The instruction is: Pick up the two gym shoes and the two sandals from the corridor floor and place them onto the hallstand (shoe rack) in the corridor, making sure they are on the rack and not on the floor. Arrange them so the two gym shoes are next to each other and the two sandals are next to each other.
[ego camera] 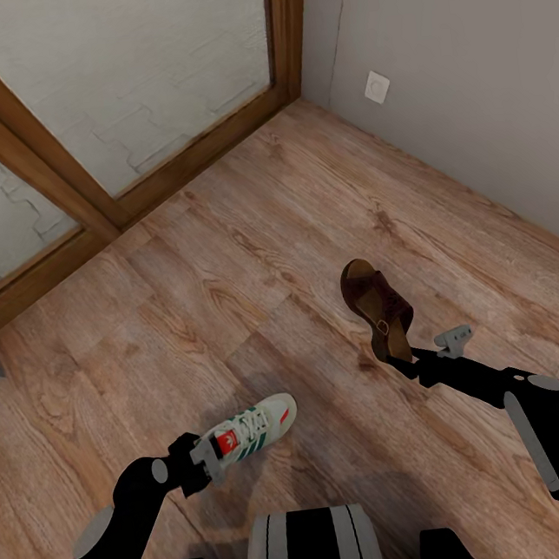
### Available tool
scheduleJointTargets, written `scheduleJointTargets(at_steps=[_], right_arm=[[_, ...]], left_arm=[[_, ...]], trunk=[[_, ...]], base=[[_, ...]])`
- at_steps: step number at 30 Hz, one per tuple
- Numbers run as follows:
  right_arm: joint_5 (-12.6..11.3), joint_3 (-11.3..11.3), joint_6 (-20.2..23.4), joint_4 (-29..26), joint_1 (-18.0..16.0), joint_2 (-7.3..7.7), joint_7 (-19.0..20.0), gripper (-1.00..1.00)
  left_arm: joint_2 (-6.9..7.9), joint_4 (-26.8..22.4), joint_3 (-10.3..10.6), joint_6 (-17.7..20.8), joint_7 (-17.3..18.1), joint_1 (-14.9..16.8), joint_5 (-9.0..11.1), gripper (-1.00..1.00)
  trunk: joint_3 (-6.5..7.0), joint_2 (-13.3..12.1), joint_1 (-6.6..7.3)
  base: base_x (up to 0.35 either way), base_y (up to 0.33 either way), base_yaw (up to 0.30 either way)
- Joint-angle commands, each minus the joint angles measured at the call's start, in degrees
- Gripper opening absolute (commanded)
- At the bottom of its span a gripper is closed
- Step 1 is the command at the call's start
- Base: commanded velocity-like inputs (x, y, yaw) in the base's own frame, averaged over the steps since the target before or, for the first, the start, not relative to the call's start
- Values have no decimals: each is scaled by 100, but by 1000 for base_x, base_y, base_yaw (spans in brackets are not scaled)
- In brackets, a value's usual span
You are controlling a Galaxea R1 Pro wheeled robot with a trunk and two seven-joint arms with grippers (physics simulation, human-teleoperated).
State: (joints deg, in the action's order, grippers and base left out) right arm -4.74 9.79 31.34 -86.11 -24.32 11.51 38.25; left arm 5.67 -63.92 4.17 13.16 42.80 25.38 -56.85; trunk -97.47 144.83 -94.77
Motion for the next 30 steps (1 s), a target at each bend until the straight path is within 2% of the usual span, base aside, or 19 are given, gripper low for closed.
scheduleJointTargets(at_steps=[1,7,30], right_arm=[[-70,5,65,-3,-2,0,-8,-100],[-71,5,65,-3,-2,0,-9,-100],[-71,-4,65,-3,-3,0,-8,-100]], left_arm=[[3,-8,14,34,-7,2,-28,-100],[5,2,13,36,-100,2,-28,-100],[5,-30,13,29,-97,-16,-28,-100]], trunk=[[-3,1,1],[-3,1,1],[-3,1,1]], base=[[0,0,0],[0,0,0],[0,0,0]])
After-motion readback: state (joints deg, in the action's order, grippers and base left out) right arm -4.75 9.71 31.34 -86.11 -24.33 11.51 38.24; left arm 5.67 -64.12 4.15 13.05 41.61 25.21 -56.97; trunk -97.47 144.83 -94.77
